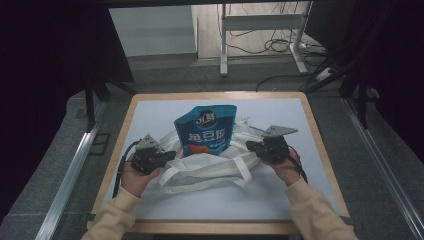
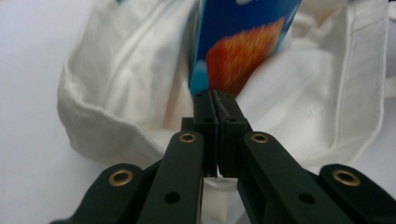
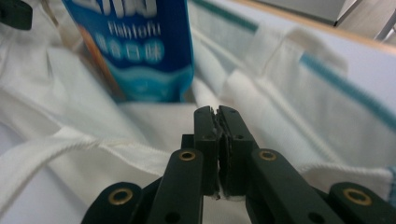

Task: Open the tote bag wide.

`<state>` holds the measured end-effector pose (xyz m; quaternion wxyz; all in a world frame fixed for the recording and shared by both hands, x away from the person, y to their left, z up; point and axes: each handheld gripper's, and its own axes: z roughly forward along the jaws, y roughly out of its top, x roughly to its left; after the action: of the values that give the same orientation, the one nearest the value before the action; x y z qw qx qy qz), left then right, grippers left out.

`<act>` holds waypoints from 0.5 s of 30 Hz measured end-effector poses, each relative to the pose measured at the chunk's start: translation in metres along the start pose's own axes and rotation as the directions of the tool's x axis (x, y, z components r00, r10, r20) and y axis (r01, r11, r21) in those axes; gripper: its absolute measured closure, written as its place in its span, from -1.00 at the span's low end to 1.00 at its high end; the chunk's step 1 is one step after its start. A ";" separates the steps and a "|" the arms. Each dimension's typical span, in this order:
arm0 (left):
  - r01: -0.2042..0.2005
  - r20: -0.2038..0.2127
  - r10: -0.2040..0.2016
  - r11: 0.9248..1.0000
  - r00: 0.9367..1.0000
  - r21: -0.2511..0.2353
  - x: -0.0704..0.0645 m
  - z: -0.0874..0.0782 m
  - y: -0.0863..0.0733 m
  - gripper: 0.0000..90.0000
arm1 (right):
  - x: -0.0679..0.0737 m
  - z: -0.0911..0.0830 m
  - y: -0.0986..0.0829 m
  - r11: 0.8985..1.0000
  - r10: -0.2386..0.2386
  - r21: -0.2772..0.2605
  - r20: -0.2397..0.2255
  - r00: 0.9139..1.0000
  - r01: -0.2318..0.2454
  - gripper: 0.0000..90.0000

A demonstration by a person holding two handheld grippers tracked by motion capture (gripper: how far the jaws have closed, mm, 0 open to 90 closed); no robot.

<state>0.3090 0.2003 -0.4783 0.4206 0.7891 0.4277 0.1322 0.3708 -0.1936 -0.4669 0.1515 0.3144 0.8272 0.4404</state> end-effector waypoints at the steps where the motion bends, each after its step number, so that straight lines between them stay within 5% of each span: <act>1: 0.001 -0.001 -0.001 1.000 1.000 0.007 0.002 0.002 -0.002 0.98 | 0.000 0.003 -0.004 1.000 0.000 0.014 -0.003 1.000 0.000 0.90; 15: 0.016 -0.001 -0.016 0.999 1.000 0.028 0.005 0.016 -0.018 0.99 | -0.003 0.019 -0.037 0.994 0.032 0.104 -0.016 0.999 -0.030 0.95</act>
<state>0.3110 0.2009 -0.5029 0.4103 0.7915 0.4360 0.1231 0.3692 -0.1983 -0.5080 0.1207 0.3307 0.8452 0.4021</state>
